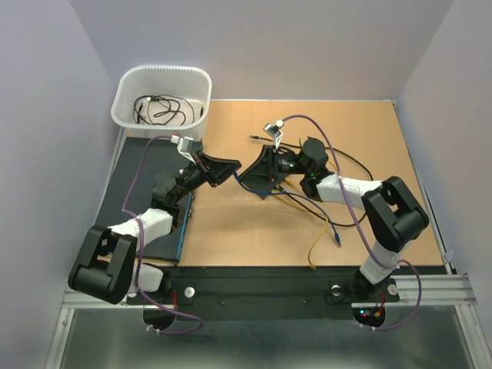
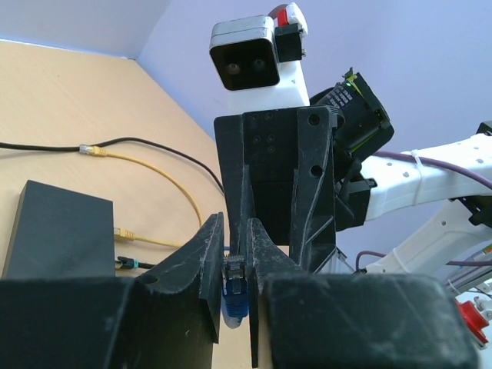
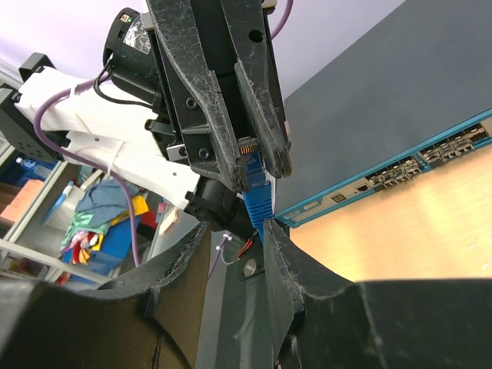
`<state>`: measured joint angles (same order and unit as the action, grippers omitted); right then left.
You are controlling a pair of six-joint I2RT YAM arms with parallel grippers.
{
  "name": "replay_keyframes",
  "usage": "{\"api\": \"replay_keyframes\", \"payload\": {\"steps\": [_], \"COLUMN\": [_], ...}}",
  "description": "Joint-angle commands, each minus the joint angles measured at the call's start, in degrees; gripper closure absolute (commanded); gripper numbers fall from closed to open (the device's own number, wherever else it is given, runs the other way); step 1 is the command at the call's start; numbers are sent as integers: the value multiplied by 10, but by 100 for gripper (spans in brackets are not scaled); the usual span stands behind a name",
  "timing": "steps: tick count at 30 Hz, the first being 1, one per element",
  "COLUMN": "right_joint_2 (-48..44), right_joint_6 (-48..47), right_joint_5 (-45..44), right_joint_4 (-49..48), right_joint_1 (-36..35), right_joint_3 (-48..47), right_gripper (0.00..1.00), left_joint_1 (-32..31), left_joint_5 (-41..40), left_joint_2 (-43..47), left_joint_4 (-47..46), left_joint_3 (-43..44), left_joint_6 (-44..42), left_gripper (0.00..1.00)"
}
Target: Insert the plug into the switch port
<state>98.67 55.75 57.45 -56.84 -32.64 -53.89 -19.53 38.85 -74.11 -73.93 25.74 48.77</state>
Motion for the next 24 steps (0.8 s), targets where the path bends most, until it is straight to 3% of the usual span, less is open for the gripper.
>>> {"api": "replay_keyframes", "payload": {"steps": [1,11,19,24], "right_joint_2": [15,43,39,31], "right_joint_6": [0,5,2,-5], "right_joint_5": [-2,-10,-9,0], "right_joint_4": [-48,-49,-51,-51], "right_joint_1": [-8,-8,-9,-9], "right_joint_3": [-34,-62,-56,-40], "right_gripper": [61,63,71,66], "left_joint_1": [-14,-17,-17,-17], "left_joint_5": [8,8,7,4], "left_joint_2": [-2,-8,-13,-12], "left_joint_4": [-193,-198,-204,-199], "left_joint_3": [-3,-2,-4,-2], "left_joint_6": [4,6,7,4], "left_gripper": [100,100,100,100]}}
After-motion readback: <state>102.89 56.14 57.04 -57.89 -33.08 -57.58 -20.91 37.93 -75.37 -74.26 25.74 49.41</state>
